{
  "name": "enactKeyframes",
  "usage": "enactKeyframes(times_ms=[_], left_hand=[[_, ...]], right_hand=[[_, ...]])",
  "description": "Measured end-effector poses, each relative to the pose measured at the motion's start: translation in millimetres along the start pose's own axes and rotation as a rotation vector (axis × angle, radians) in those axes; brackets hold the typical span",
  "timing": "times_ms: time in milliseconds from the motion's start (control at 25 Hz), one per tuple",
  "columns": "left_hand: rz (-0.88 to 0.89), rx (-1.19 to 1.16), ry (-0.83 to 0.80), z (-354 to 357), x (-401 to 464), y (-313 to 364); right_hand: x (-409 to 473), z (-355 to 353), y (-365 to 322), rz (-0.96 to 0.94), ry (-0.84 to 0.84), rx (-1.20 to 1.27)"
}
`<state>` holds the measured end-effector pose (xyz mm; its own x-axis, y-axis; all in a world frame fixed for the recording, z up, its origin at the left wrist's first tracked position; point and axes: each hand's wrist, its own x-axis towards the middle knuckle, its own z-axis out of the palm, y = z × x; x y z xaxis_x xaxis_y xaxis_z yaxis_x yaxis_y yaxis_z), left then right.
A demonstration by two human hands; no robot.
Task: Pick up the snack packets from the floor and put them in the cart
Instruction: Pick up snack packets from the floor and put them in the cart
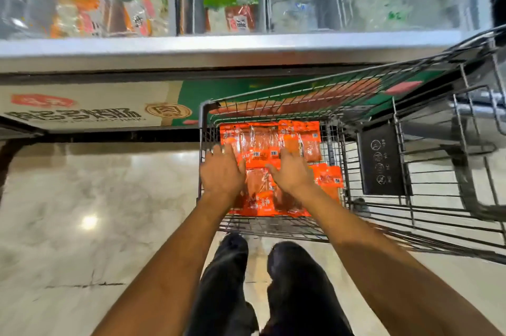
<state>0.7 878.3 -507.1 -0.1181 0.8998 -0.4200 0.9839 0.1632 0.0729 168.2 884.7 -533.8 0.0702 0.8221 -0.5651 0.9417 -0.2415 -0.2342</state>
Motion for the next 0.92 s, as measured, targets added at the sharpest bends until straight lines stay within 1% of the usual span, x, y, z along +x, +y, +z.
enactKeyframes(times_ms=[120, 240, 360, 440, 520, 640, 760, 920], left_hand=[[-0.040, -0.102, 0.189, -72, -56, -16], [-0.165, -0.162, 0.358, -122, -116, -51], [-0.322, -0.213, 0.498, -152, -180, -103], [-0.445, -0.258, 0.607, -162, -231, -147], [-0.565, -0.290, 0.693, -162, -289, -194], [-0.718, -0.289, 0.760, -154, -373, -255], [-0.871, -0.269, 0.828, -135, -465, -319], [-1.043, -0.283, 0.838, -99, -583, -393]], right_hand=[[-59, -58, -38, -0.163, 0.122, -0.031], [-107, -99, -87, -0.349, 0.214, -0.102], [-151, -118, -147, -0.554, 0.323, -0.121], [-191, -117, -197, -0.722, 0.333, -0.134], [-240, -104, -246, -0.882, 0.324, -0.159], [-313, -66, -307, -1.079, 0.320, -0.153], [-397, -6, -361, -1.219, 0.292, -0.181], [-497, 76, -413, -1.378, 0.282, -0.252]])
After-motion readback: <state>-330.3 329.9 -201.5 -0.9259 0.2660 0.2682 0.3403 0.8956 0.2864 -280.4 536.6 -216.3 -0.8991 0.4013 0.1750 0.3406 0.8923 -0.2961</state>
